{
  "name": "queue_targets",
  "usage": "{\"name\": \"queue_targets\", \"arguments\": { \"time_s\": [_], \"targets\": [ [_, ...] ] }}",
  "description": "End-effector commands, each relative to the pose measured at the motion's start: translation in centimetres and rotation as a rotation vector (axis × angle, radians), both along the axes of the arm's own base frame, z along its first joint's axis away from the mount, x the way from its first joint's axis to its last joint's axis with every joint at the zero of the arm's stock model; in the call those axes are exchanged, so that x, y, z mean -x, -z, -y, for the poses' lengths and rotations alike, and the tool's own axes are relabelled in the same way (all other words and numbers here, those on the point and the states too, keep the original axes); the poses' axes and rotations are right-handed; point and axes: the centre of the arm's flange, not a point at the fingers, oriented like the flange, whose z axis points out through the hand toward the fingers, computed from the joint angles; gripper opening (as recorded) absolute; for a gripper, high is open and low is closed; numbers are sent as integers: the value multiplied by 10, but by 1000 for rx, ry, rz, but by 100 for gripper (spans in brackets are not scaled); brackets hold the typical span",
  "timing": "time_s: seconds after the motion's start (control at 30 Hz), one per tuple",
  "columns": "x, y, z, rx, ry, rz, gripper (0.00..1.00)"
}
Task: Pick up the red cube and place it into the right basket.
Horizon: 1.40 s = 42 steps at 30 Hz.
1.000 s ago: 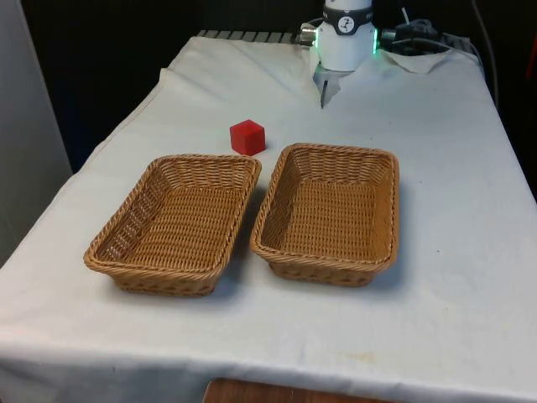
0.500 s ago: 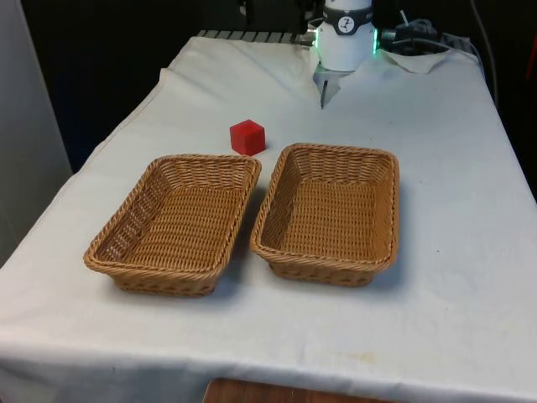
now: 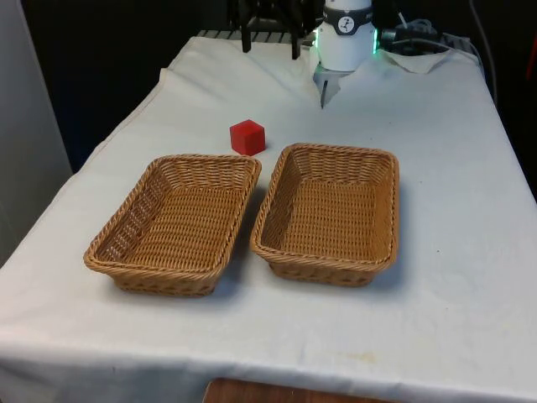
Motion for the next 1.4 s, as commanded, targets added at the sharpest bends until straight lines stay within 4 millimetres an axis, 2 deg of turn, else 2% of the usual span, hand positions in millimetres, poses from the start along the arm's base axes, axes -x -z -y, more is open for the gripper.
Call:
{"name": "queue_targets", "arguments": {
  "time_s": [0.0, 0.33, 0.7, 0.73, 0.83, 1.1, 1.37],
  "targets": [
    [0, 4, 2, 6, 12, 8, 100],
    [6, 39, 10, 25, 66, 12, 100],
    [6, 66, 15, 34, 124, 3, 100],
    [6, 64, 16, 37, 116, -6, 100],
    [7, 76, 17, 34, 148, -2, 100],
    [7, 91, 17, 25, 189, -4, 100],
    [7, 97, 17, 27, 205, -7, 100]
  ]
}}
